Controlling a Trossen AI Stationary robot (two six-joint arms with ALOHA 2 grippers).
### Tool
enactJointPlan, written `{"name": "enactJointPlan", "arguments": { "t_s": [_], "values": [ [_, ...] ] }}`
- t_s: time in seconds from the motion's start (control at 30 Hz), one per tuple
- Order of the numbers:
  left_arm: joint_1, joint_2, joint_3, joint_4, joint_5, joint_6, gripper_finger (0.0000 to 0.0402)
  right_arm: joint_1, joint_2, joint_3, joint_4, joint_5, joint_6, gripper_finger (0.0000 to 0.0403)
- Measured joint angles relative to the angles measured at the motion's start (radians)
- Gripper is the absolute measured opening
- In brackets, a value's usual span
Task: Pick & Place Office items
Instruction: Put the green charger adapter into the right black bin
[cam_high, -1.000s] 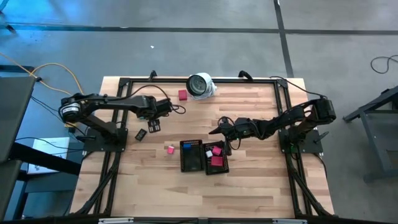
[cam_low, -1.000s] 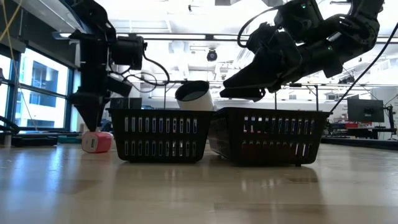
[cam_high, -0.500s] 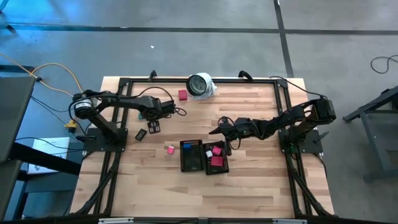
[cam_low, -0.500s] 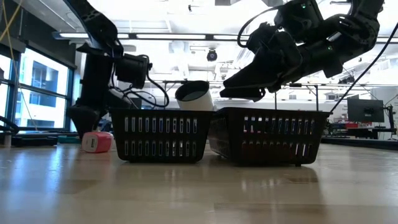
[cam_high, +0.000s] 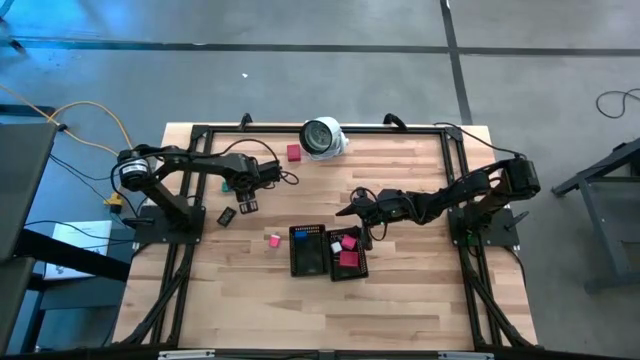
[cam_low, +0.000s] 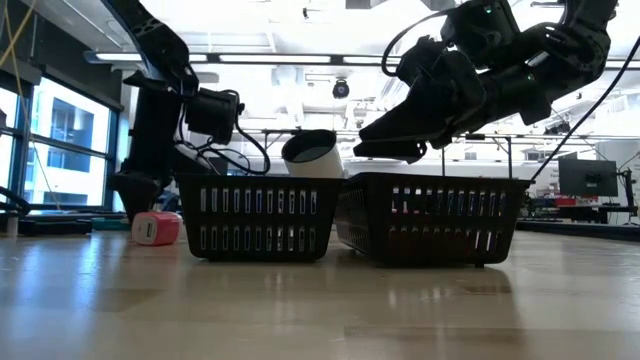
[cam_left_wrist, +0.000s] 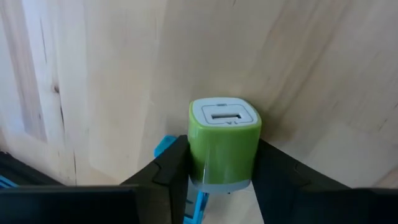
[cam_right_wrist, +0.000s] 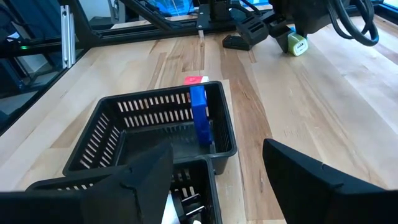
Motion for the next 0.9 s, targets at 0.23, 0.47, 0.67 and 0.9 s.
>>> {"name": "enactJointPlan", "arguments": {
  "t_s": [0.23, 0.47, 0.67, 0.9],
  "values": [
    [0.0, -0.011, -0.001, 0.006, -0.002, -0.025, 0.0128, 0.0, 0.0, 0.0, 0.0, 0.0, 0.0, 0.0236],
    [-0.006, -0.085, 0.02, 0.01, -0.004, -0.041, 0.0128, 0.0, 0.0, 0.0, 0.0, 0.001, 0.0, 0.0236],
    [-0.046, -0.232, 0.055, 0.009, 0.03, -0.071, 0.0128, 0.0, 0.0, 0.0, 0.007, 0.002, 0.003, 0.0236],
    [-0.132, -0.478, 0.069, 0.123, 0.15, -0.121, 0.0128, 0.0, 0.0, 0.0, 0.033, 0.002, 0.003, 0.0236]
  ]
}}
